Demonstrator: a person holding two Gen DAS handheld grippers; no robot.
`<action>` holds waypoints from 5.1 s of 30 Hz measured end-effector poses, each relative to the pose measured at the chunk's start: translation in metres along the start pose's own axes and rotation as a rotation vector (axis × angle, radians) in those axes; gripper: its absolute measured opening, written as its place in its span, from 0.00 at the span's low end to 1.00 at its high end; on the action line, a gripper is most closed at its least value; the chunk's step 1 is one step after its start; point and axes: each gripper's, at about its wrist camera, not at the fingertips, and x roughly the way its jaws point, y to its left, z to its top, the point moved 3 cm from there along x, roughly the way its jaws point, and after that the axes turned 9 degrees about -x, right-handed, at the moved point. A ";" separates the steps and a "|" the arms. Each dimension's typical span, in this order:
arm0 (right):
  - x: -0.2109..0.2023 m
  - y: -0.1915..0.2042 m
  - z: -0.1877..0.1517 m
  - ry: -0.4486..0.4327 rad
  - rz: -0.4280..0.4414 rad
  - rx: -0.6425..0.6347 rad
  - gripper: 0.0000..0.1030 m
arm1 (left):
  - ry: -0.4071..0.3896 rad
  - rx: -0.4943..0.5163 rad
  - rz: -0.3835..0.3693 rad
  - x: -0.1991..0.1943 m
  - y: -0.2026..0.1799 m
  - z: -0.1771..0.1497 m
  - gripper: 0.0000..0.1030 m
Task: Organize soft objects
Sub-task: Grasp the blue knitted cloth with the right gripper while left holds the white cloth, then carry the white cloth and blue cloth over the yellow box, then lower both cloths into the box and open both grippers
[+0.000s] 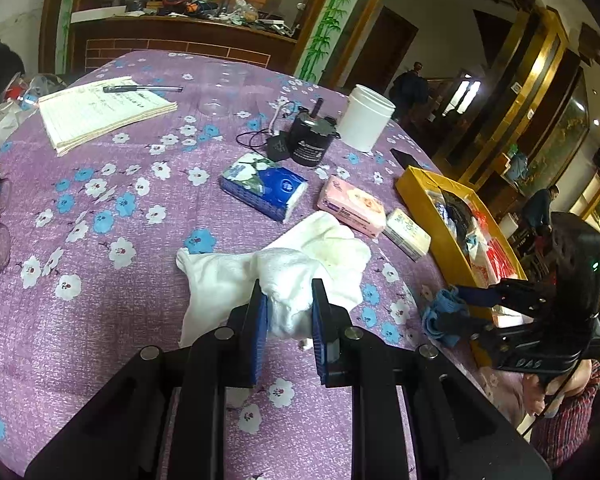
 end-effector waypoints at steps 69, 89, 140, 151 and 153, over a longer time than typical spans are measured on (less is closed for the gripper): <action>-0.114 -0.164 -0.149 -0.450 -0.050 0.692 0.31 | 0.160 0.584 -0.207 0.052 -0.286 -0.106 0.16; -0.109 -0.176 -0.169 -0.339 -0.225 0.693 0.34 | 0.249 0.625 -0.233 0.081 -0.309 -0.136 0.17; -0.143 -0.137 -0.128 -0.411 -0.229 0.601 0.46 | 0.121 0.492 -0.283 0.029 -0.267 -0.092 0.35; -0.128 -0.098 -0.090 -0.395 -0.173 0.494 0.48 | 0.061 0.313 -0.198 0.016 -0.184 -0.052 0.35; -0.123 -0.086 -0.080 -0.392 -0.154 0.463 0.49 | 0.044 0.271 -0.167 0.014 -0.161 -0.045 0.35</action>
